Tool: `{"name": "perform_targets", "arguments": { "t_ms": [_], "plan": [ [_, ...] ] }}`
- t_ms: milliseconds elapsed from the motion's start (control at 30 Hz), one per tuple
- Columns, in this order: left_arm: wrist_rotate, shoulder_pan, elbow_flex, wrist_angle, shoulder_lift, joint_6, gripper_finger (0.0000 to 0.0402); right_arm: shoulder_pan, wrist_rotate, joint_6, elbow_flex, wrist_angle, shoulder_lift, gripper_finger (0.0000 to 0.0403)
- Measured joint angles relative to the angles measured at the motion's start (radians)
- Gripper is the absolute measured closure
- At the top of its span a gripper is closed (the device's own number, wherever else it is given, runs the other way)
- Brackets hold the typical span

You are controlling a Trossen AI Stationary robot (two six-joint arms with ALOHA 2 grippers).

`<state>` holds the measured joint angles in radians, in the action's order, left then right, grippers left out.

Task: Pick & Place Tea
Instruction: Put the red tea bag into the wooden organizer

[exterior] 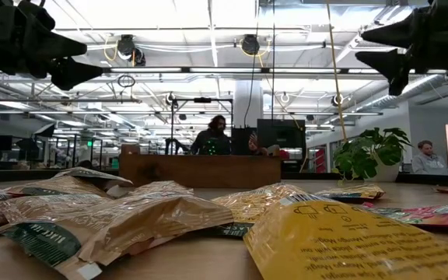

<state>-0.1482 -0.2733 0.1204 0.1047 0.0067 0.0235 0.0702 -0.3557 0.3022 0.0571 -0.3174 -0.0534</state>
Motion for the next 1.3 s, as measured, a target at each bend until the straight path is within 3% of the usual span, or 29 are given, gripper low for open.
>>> {"name": "perform_targets", "arguments": {
  "t_ms": [133,267,433,567,800,1300],
  "plan": [
    [0.0,0.0,0.0,0.0,0.0,0.0,0.0005,0.038,0.014,-0.026,0.128,0.232,-0.15,0.0222],
    [0.0,0.0,0.0,0.0,0.0,0.0,0.0005,0.075,-0.004,0.066,0.372,0.645,-0.476,0.0222],
    [0.0,0.0,0.0,-0.002,0.0,0.0,0.0005,0.096,0.191,0.345,0.687,1.206,-0.931,0.0222],
    [0.0,0.0,0.0,-0.002,0.0,0.0,0.0004,0.145,0.284,0.497,0.774,1.491,-1.181,0.0222],
    [0.0,0.0,0.0,-0.003,0.0,0.0,0.0004,0.212,0.371,0.608,0.748,1.535,-1.301,0.0217],
    [0.0,0.0,0.0,-0.003,0.0,0.0,0.0004,0.246,0.382,0.881,0.56,1.275,-1.168,0.0115]
  ]
}}
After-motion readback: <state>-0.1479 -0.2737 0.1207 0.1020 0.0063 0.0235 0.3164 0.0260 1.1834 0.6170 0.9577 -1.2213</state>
